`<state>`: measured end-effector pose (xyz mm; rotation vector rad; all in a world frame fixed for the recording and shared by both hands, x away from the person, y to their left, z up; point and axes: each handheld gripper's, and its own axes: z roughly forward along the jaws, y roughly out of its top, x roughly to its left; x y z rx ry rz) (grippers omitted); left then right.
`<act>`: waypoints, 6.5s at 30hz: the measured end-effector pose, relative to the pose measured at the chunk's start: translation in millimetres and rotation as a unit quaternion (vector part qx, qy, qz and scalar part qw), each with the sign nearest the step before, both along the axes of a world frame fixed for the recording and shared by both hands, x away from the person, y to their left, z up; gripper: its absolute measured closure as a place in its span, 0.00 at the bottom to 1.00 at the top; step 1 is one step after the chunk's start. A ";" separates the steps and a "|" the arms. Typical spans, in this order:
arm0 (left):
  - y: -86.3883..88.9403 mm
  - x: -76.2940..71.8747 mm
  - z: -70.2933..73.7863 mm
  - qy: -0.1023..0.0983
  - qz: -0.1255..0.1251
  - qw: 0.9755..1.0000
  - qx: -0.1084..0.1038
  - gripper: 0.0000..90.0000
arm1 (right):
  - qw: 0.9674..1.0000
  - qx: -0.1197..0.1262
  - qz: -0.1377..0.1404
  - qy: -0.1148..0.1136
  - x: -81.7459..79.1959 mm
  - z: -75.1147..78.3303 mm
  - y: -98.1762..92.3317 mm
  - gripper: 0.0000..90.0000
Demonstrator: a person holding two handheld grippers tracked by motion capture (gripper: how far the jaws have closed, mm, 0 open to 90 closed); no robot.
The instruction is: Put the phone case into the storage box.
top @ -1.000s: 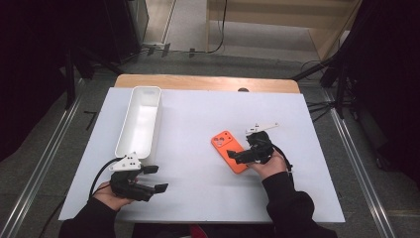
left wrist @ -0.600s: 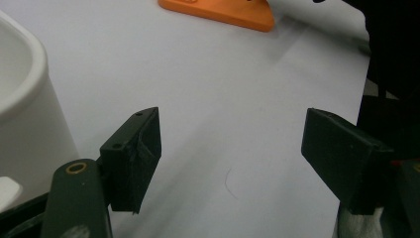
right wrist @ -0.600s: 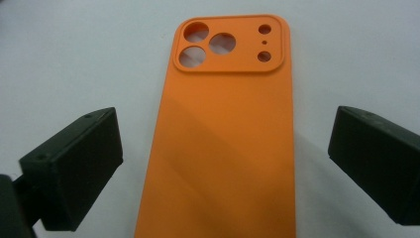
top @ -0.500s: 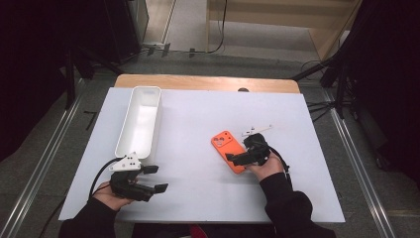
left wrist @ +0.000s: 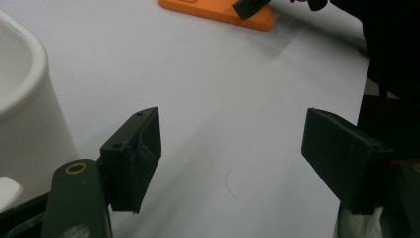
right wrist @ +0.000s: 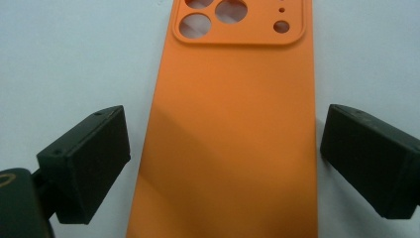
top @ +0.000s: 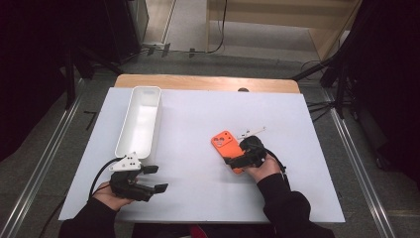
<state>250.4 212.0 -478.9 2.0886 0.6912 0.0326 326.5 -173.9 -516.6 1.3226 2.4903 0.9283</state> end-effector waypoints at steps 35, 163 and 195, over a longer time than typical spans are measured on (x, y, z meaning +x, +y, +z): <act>-1.4 0.6 0.3 -0.001 -0.002 1.000 -0.001 0.27 | 0.998 -0.047 0.004 -0.029 -7.3 -1.5 6.2 0.15; -95.3 96.5 72.0 0.093 0.070 0.993 -0.029 0.29 | 0.944 0.270 -0.119 -0.146 -61.3 9.1 39.2 0.15; -117.3 127.4 79.6 0.159 0.124 0.979 -0.006 0.51 | 0.943 0.268 -0.119 -0.157 -61.7 7.1 47.9 0.15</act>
